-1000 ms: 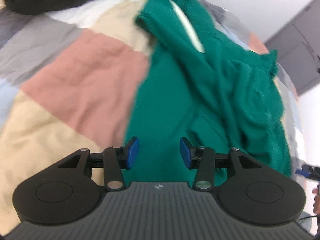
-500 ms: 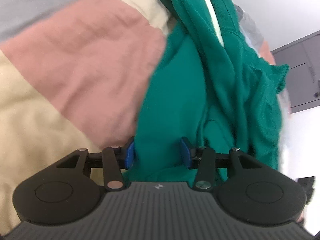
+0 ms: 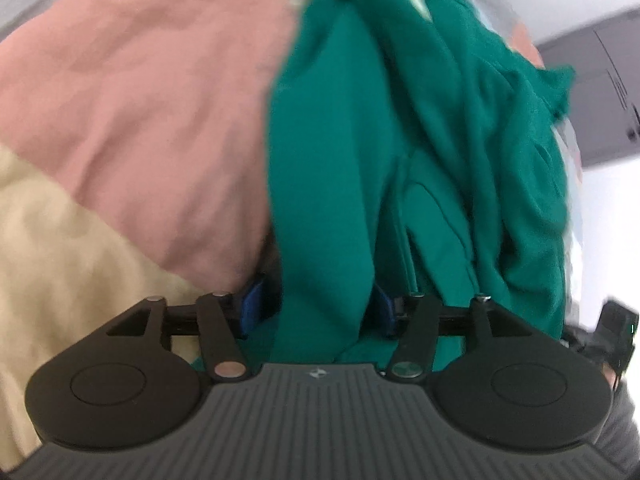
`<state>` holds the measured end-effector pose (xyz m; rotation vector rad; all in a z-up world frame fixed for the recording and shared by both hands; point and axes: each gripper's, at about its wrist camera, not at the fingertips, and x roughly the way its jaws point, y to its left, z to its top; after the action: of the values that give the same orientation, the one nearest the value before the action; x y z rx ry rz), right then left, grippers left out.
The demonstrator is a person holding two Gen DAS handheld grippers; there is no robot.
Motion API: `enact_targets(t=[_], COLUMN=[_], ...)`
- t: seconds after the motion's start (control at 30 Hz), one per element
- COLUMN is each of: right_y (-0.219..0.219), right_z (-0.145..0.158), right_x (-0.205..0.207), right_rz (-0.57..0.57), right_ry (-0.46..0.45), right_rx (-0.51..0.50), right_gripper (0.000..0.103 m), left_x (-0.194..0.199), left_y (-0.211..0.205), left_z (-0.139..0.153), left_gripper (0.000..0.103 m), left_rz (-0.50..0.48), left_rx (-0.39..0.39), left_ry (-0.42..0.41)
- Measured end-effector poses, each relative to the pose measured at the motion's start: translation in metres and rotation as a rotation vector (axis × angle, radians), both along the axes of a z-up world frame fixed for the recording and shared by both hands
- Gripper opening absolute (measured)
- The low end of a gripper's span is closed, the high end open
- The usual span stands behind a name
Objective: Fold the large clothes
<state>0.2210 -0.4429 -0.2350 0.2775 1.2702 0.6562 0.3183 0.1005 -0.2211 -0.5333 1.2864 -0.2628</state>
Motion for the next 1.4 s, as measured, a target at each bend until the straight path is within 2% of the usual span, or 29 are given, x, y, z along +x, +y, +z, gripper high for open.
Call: enact_targets(t=[0.07,0.2,0.23,0.3,0.33,0.37,0.4,0.43,0.47,0.5,0.53,0.57,0.63,0.67,0.8,0.97,1.1,1.4], right_y=[0.007,0.002,0.007,0.016,0.022,0.026,0.030,0.036,0.043,0.048,0.050,0.052,0.048,0.043,0.037,0.013,0.003,-0.027], right_z=[0.003,0.011,0.012,0.005,0.000,-0.002,0.000,0.004,0.008,0.013,0.020,0.027,0.046,0.055,0.094,0.124,0.141,0.174], right_x=[0.002,0.000,0.001,0.006,0.010,0.012,0.012,0.011,0.010,0.008,0.006,0.005,0.000,-0.003,-0.026,-0.053,-0.078,-0.141], right_rz=[0.025,0.047,0.056,0.050,0.040,0.031,0.031,0.039,0.043,0.044,0.032,0.014,-0.046,-0.081,-0.224,-0.336,-0.380,-0.468], right_ry=[-0.014,-0.047,-0.054,-0.016,0.018,0.031,0.026,0.007,-0.018,-0.041,-0.057,-0.074,-0.131,-0.165,-0.299,-0.417,-0.472,-0.562], right_rx=[0.025,0.248,0.243,0.147,0.077,0.034,0.015,-0.023,-0.066,-0.087,-0.077,-0.061,0.024,0.067,0.257,0.486,0.588,0.702], right_gripper=[0.088,0.087,0.087,0.084,0.073,0.067,0.066,0.059,0.042,0.033,0.025,0.021,0.019,0.018,0.014,0.012,0.012,0.012], left_x=[0.000,-0.005,-0.005,-0.004,-0.006,-0.005,-0.009,-0.008,-0.008,-0.009,-0.010,-0.009,-0.018,-0.024,-0.045,-0.063,-0.079,-0.173], left_y=[-0.005,0.001,0.003,0.003,-0.003,-0.006,-0.006,-0.009,-0.010,-0.011,-0.013,-0.016,-0.012,-0.009,0.008,0.025,0.038,0.071], left_z=[0.002,0.004,0.004,0.001,-0.004,-0.005,-0.008,-0.010,-0.010,-0.007,-0.006,-0.004,0.010,0.019,0.059,0.092,0.118,0.154], left_gripper=[0.061,0.061,0.061,0.062,0.063,0.063,0.063,0.063,0.059,0.054,0.042,0.030,0.019,0.017,0.014,0.013,0.013,0.013], left_rz=[-0.033,-0.040,-0.040,-0.060,-0.064,-0.072,-0.077,-0.077,-0.080,-0.076,-0.073,-0.069,-0.025,-0.006,0.090,0.182,0.198,0.225], left_rx=[-0.061,-0.123,-0.131,-0.109,-0.089,-0.061,-0.042,-0.027,-0.013,0.009,0.026,0.033,0.024,0.008,-0.132,-0.279,-0.356,-0.524], left_ry=[0.005,0.006,0.009,0.018,0.024,0.027,0.024,0.021,0.014,0.000,-0.011,-0.024,-0.090,-0.126,-0.247,-0.313,-0.342,-0.386])
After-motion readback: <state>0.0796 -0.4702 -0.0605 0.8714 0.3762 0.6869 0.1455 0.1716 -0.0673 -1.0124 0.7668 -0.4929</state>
